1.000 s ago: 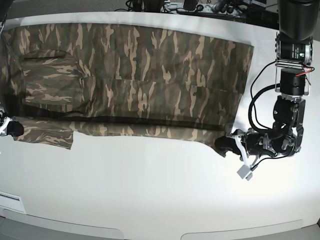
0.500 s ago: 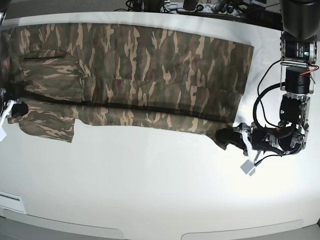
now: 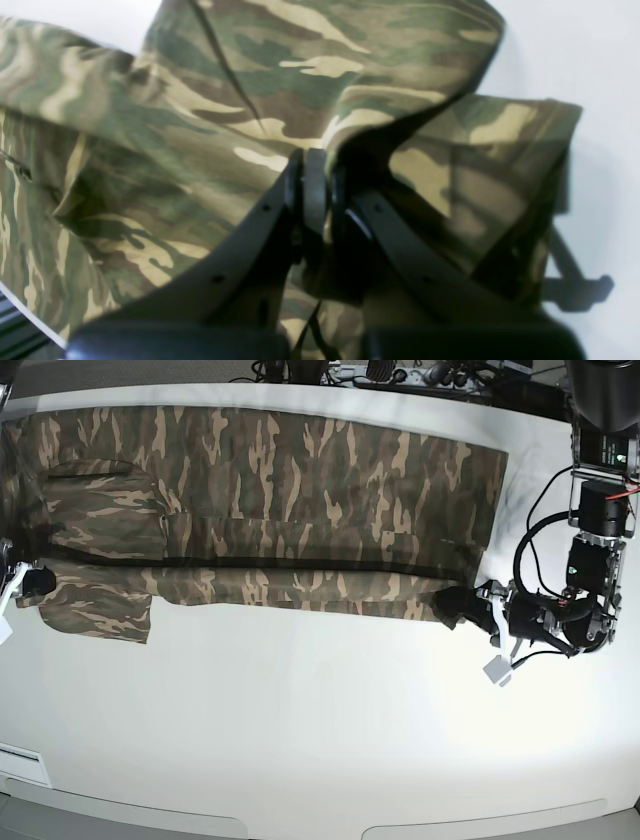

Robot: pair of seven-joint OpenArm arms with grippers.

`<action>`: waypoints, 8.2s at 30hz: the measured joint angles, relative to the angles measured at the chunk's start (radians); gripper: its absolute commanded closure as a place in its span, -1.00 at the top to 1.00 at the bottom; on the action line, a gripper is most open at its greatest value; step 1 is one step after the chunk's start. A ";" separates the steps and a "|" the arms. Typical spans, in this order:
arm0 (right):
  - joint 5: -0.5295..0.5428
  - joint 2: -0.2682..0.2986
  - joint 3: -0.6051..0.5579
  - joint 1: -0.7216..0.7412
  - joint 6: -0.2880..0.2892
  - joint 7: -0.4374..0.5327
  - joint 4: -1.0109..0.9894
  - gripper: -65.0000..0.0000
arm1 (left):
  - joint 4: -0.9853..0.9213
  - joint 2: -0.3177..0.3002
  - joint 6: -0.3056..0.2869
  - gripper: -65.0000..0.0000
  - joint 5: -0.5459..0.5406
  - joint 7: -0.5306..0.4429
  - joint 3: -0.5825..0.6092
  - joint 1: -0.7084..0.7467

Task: Fold the T-shirt properly
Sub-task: 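Fold the hem over toward the collar with both grippers, then release the folded hem and reposition the right gripper at the sleeve, then grasp the sleeve end with the right gripper while left holds its end, then pull the strip ends apart with both grippers to straighten it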

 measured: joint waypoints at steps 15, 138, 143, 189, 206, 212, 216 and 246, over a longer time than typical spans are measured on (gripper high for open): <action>0.004 -0.009 0.000 -0.002 0.000 -0.011 0.000 -1.00 | 0.003 -0.001 0.000 -1.00 -0.024 -0.010 0.001 0.106; -0.647 -0.283 -0.098 0.136 -0.154 0.319 -0.049 0.35 | 0.015 -0.005 -0.019 0.02 -0.076 -0.114 -0.012 0.187; -0.657 -0.282 -0.096 0.074 -0.158 0.441 -0.045 0.35 | 0.015 -0.005 -0.019 0.02 -0.076 -0.114 -0.012 0.187; -0.111 -0.203 0.080 -0.196 0.000 0.084 0.481 -1.00 | 0.015 -0.007 -0.019 0.02 -0.078 -0.133 -0.012 0.192; 0.098 -0.203 0.316 -0.403 0.000 -0.087 0.521 -1.00 | 0.015 -0.008 -0.020 0.02 -0.076 -0.132 -0.007 0.177; 0.098 -0.214 0.315 -0.476 0.000 -0.101 0.524 -1.00 | 0.011 -0.006 -0.021 0.02 -0.074 -0.114 -0.006 0.154; 0.097 -0.214 0.315 -0.488 0.000 -0.100 0.524 -1.00 | 0.010 -0.005 -0.020 0.01 -0.067 -0.086 -0.009 0.133; -0.252 -0.288 0.315 -0.484 -0.069 0.017 0.524 0.21 | 0.005 -0.110 -0.011 0.00 -0.120 0.004 -0.050 0.108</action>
